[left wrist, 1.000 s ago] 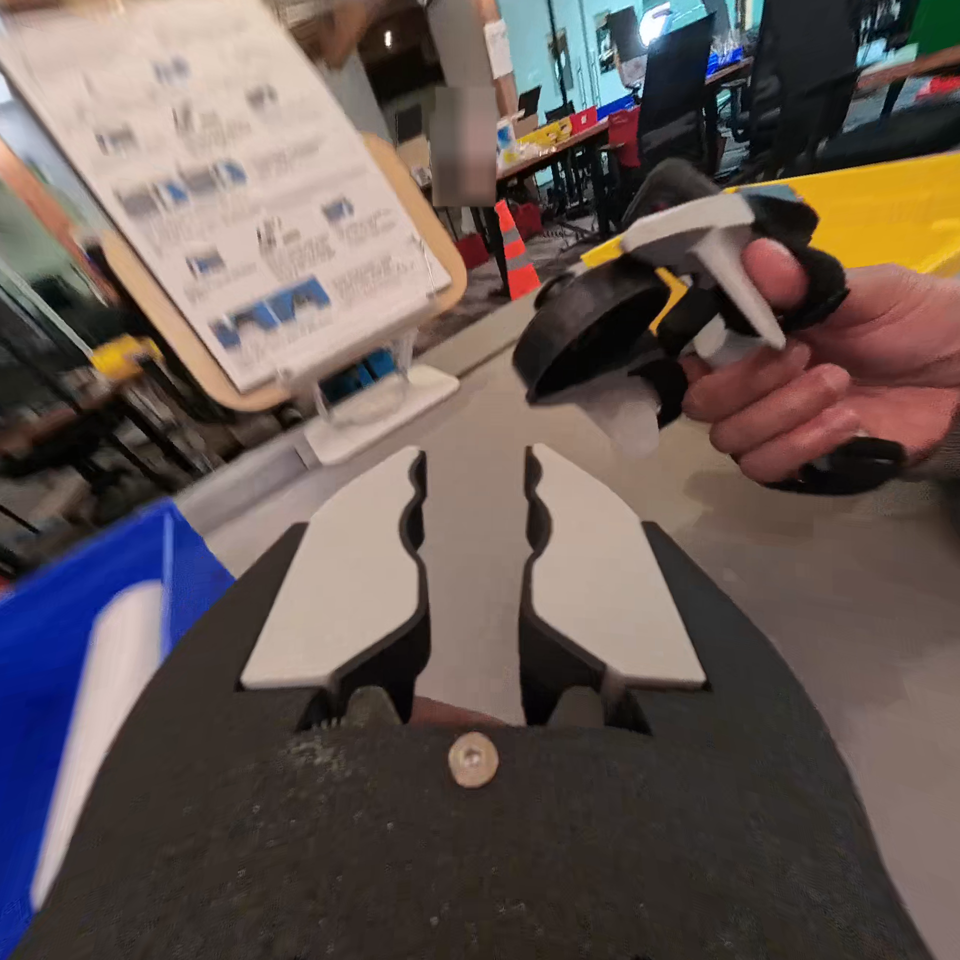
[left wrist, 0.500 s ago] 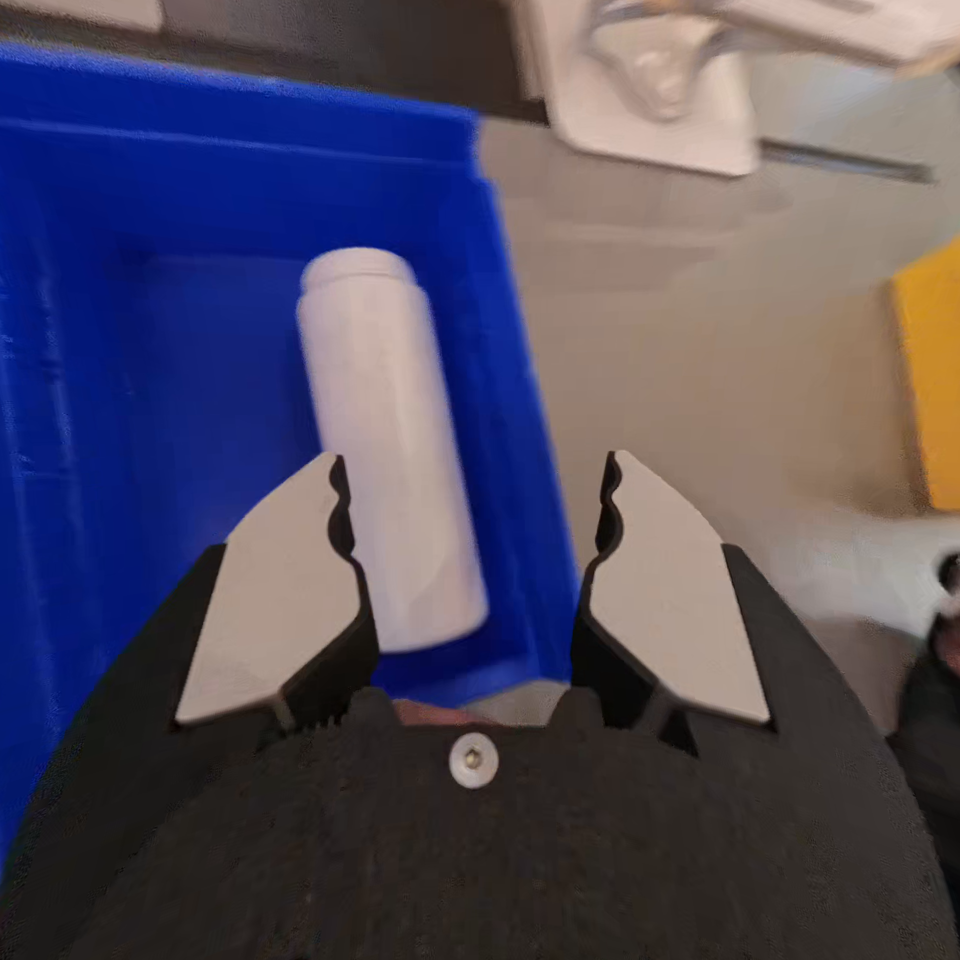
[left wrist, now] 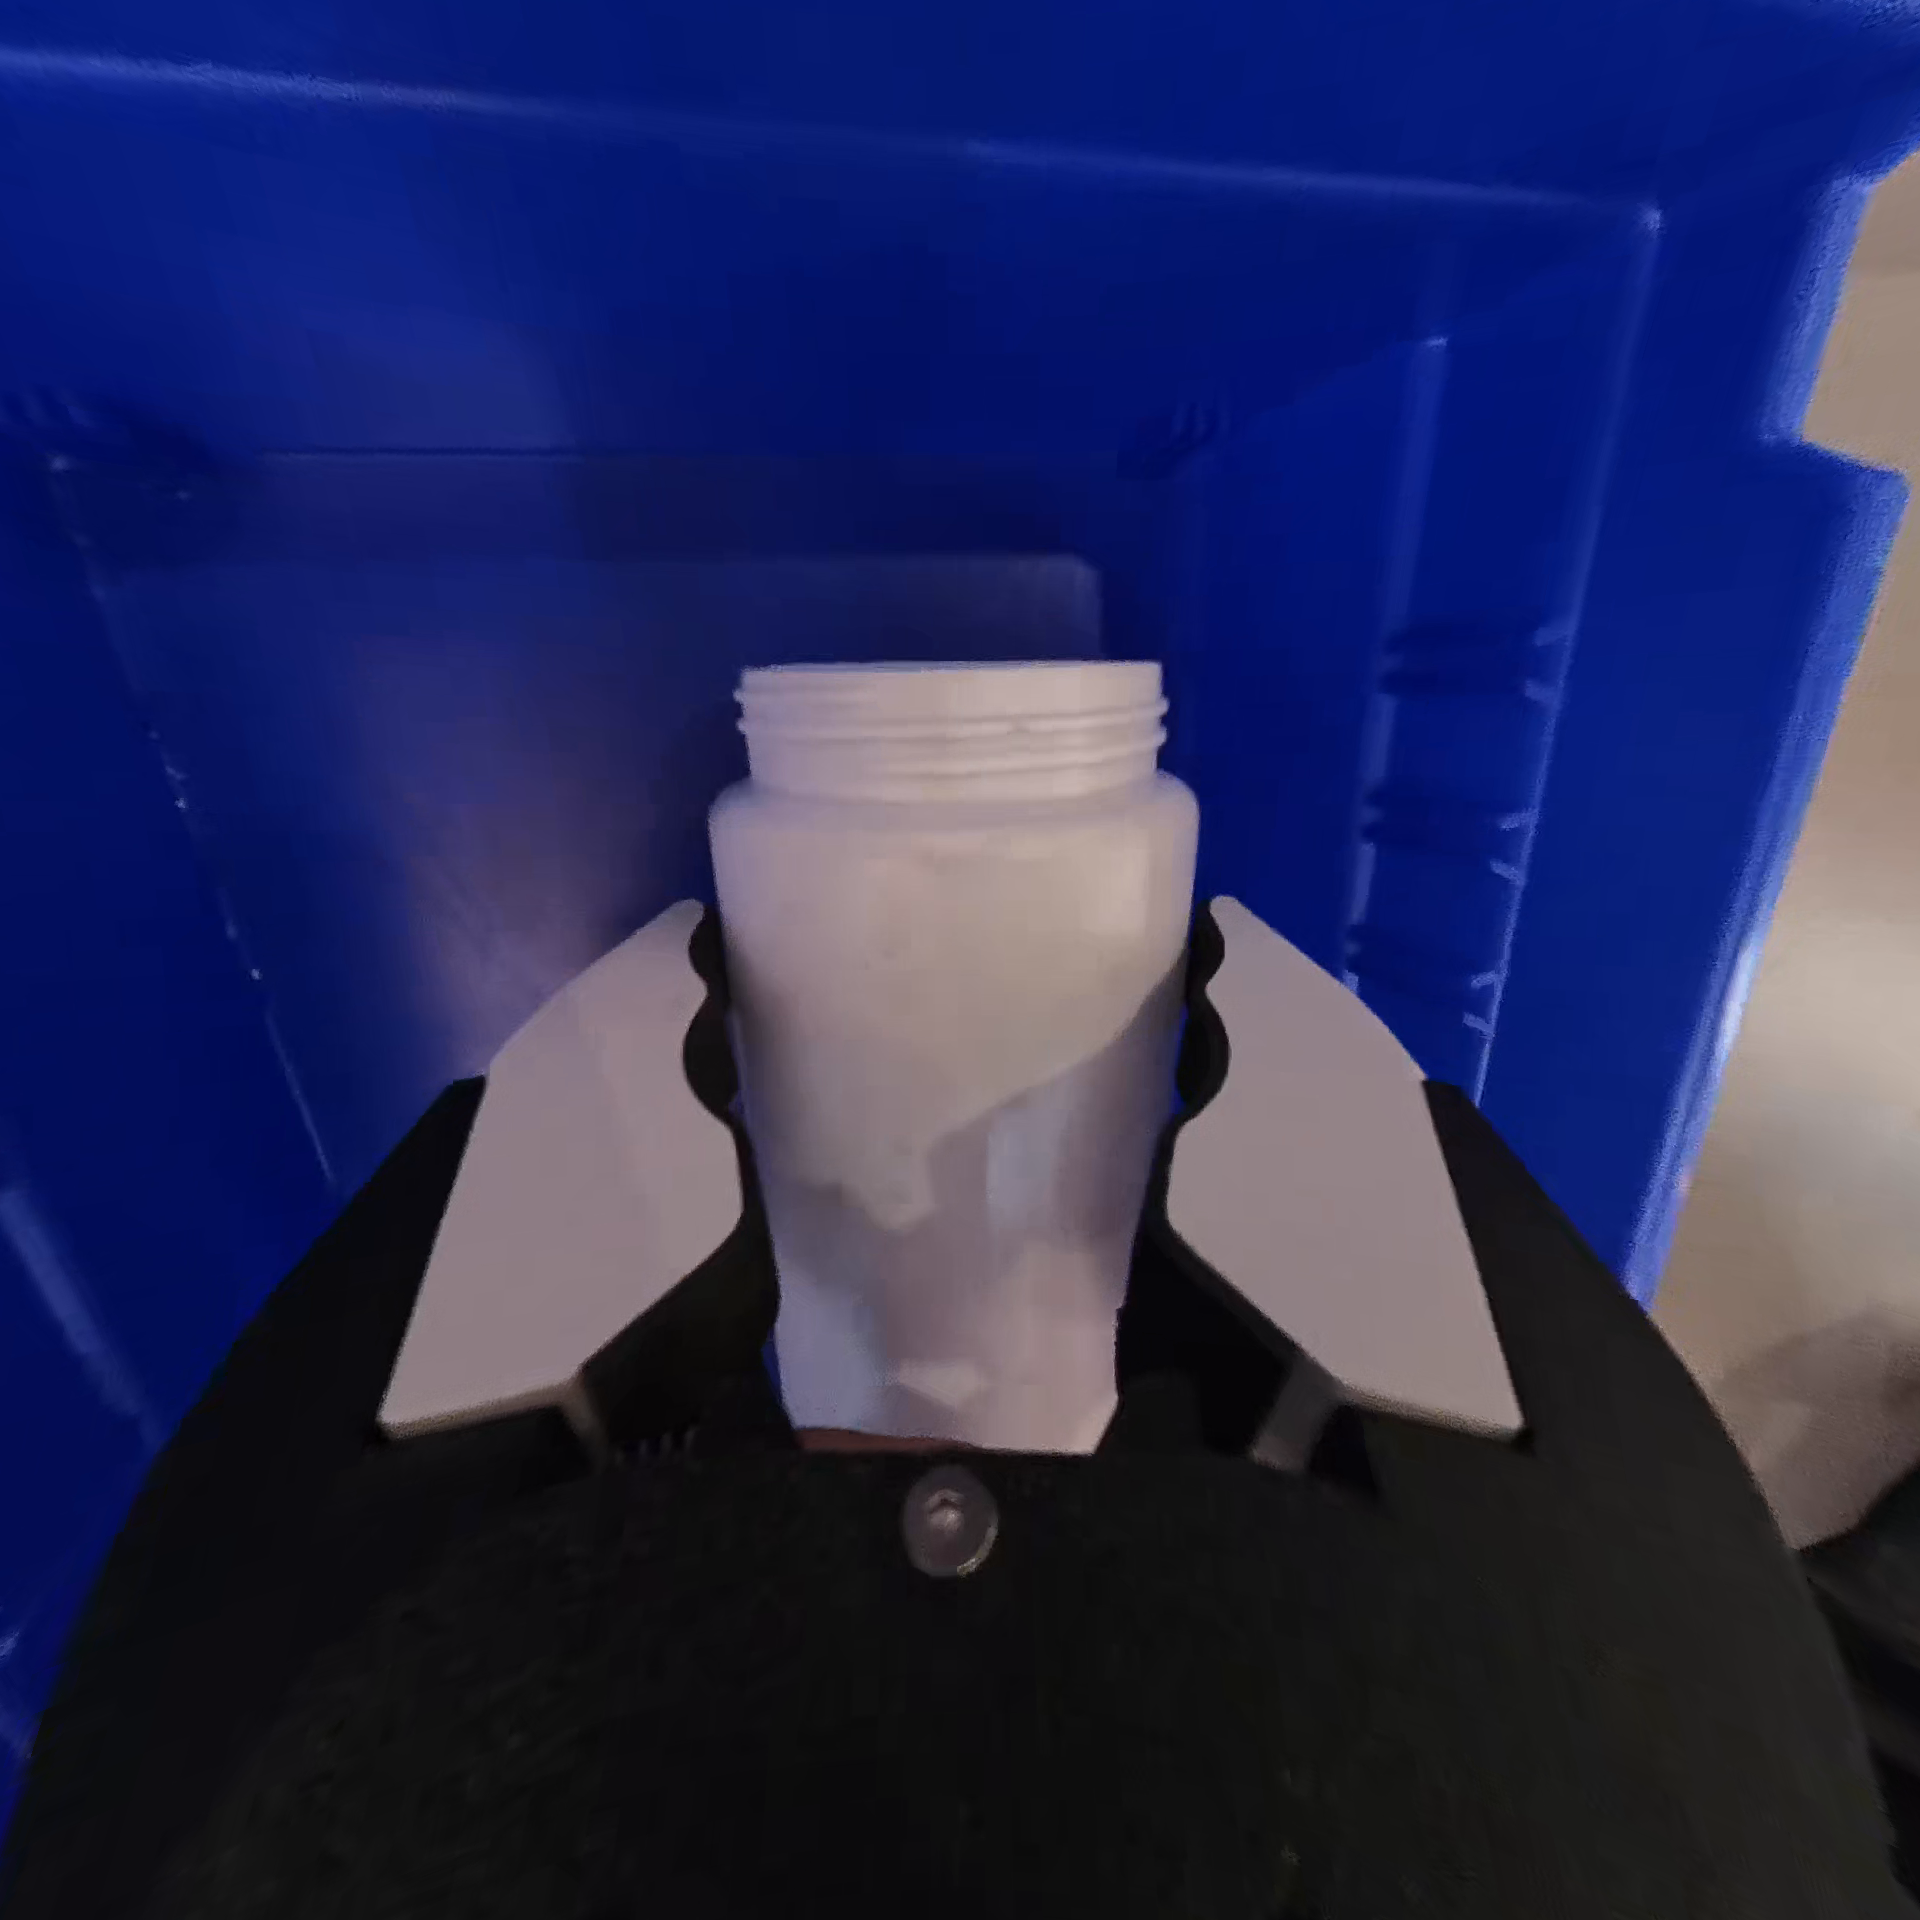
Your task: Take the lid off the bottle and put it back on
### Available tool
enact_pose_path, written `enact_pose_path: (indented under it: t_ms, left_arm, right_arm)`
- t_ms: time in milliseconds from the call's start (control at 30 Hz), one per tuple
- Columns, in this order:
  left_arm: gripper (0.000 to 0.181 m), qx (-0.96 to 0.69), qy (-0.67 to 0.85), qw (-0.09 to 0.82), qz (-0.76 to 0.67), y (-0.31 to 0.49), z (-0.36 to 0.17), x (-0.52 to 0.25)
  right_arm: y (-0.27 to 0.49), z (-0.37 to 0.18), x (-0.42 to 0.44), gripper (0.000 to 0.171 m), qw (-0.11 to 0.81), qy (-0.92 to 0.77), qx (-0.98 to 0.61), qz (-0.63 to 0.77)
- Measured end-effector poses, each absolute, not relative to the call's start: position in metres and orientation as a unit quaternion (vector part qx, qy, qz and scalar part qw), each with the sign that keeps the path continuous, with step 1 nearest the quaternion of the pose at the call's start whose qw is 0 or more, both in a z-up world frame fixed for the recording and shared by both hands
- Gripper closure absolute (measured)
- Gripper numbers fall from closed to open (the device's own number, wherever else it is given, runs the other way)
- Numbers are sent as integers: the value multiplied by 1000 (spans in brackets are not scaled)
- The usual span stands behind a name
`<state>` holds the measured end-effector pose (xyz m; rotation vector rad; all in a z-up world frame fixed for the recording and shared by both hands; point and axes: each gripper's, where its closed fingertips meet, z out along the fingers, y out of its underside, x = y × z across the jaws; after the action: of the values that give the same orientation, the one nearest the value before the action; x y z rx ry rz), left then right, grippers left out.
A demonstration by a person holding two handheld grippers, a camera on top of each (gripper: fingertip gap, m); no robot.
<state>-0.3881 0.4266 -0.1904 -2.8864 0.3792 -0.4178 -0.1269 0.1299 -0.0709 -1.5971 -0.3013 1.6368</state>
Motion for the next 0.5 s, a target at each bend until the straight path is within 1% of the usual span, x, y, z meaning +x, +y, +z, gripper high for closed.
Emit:
enact_pose_path:
  t_ms: [100,167,267,367,433,500]
  left_arm:
    - [98,-966,132,145,-166,430,-168,-388]
    - [99,-951,150,208,-170,431,-141,-390]
    - [99,-911,168,337,-172,425,-80,-392]
    - [99,-834,194,486,-176,402,-1,-383]
    - [99,-779,211,558,-192,376,42,-362]
    - [99,-735,235,598,-219,347,65,-327]
  right_arm:
    - [131,-68,-124,95,411,-120,-632,646]
    - [132,-66,-120,95,418,-117,-632,642]
    - [137,-62,-114,95,429,-111,-629,638]
    - [140,-54,-110,96,443,-114,-628,629]
    - [142,-46,-106,95,457,-121,-628,618]
    - [144,-35,-102,95,475,-127,-625,607]
